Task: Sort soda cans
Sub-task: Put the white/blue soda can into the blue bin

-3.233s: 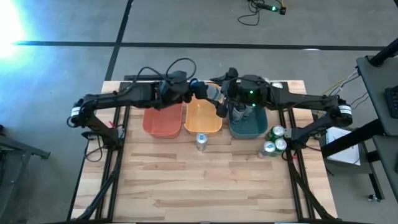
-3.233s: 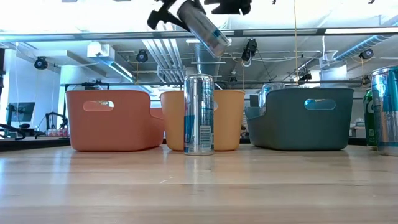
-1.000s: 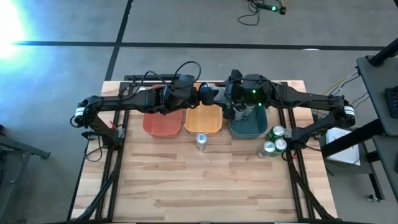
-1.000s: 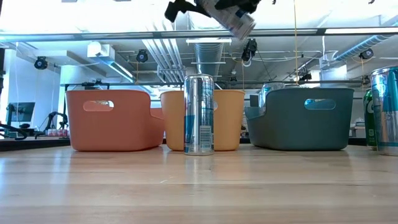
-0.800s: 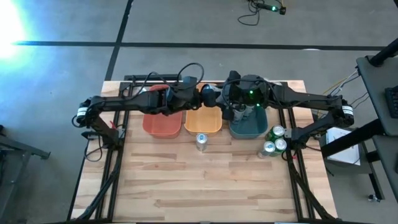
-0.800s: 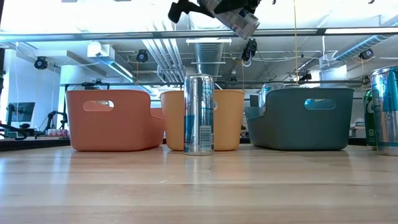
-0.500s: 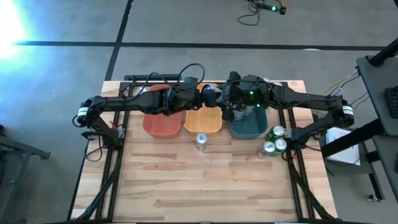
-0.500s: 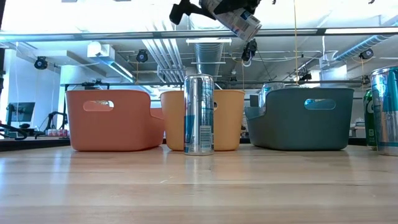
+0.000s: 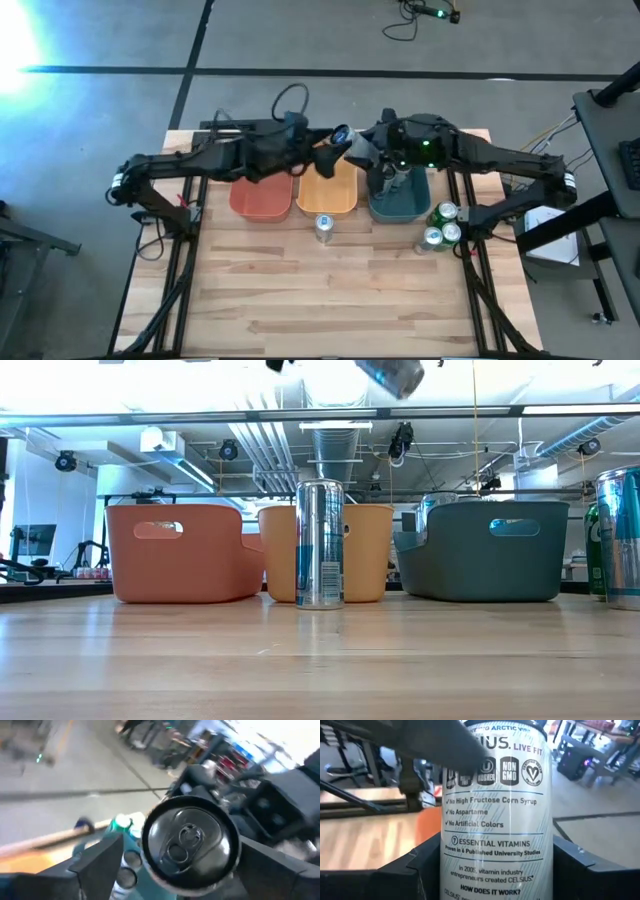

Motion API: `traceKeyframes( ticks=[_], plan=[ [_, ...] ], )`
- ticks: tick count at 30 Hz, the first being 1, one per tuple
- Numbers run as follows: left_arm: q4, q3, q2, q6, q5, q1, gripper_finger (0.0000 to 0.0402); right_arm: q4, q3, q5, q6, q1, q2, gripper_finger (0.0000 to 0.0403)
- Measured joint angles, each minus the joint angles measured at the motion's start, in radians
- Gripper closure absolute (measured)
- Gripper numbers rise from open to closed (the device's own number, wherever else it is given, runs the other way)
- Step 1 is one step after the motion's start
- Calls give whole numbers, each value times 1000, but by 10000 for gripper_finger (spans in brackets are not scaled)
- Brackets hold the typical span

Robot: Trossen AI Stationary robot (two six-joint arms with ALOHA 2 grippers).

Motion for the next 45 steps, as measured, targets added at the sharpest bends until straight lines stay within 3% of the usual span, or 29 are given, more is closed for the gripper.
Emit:
traceKeyframes(
  ticks=[4, 7, 13, 22, 30, 35, 43, 45],
  plan=[
    [88, 0, -52, 317, 137, -23, 59, 94, 5, -66, 44, -2, -65, 150],
    [99, 1, -65, 431, 197, -43, 62, 174, 7, -83, 67, -2, -125, 150],
    [171, -2, -54, 511, 204, -44, 67, 231, 2, -143, 96, -1, -217, 149],
    [569, 45, 175, 528, 348, -33, 66, 292, -1, -261, 151, 0, -257, 152],
    [500, 336, 397, 535, 436, -29, 65, 233, -9, -328, 182, 0, -258, 152],
    [349, 528, 480, 588, 451, -27, 65, 224, -12, -350, 213, 0, -272, 149],
    [233, 732, 583, 596, 476, -13, 65, 228, -16, -356, 231, 0, -320, 149],
    [265, 725, 597, 570, 505, -6, 65, 230, -16, -356, 231, 0, -329, 149]
  ],
)
